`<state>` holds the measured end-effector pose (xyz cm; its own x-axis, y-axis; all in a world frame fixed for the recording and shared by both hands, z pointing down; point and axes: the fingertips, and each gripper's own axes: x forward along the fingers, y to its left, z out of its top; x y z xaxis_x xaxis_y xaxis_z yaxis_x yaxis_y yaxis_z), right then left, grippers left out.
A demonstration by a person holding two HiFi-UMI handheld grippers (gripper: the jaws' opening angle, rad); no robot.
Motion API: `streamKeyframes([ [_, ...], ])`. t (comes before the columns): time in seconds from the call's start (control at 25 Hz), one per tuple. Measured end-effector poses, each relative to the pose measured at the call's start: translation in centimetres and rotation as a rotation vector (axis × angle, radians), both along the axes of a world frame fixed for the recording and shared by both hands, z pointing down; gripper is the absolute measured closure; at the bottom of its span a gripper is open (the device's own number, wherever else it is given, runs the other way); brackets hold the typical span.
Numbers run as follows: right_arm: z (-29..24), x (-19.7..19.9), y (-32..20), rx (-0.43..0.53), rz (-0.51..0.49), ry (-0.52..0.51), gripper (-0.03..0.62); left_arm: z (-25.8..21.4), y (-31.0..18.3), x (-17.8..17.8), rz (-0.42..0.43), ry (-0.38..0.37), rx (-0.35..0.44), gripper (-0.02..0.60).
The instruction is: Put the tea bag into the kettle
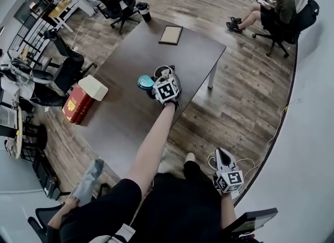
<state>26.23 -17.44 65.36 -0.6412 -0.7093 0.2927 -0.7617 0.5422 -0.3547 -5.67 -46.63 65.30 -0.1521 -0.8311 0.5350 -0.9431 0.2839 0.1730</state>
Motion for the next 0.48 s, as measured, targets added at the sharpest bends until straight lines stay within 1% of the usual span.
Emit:
streamKeyframes([
  [0.08, -0.1, 0.0, 0.0, 0.003, -0.003, 0.0, 0.588, -0.1, -0.1, 0.2, 0.002, 0.012, 0.004, 0.424],
  [0.12, -0.1, 0.0, -0.1, 0.006, -0.005, 0.0, 0.588, -0.2, -0.2, 0.2, -0.002, 0.017, 0.007, 0.41],
  [0.2, 0.1, 0.2, -0.2, 0.008, -0.009, -0.003, 0.588, -0.3, 0.1, -0.1, -0.018, 0.013, 0.016, 0.41],
  [0.28, 0.4, 0.7, -0.3, 0.009, -0.006, -0.008, 0.588, -0.2, 0.5, 0.0, -0.026, -0.006, 0.03, 0.41],
  [0.4, 0.5, 1.2, -0.3, 0.011, 0.003, -0.012, 0.588, 0.0, 0.9, 1.2, -0.002, -0.022, 0.041, 0.41],
  [0.48, 0.2, 0.5, -0.5, 0.015, -0.007, -0.013, 0.588, -0.5, 1.5, 1.6, 0.024, -0.027, 0.051, 0.41],
])
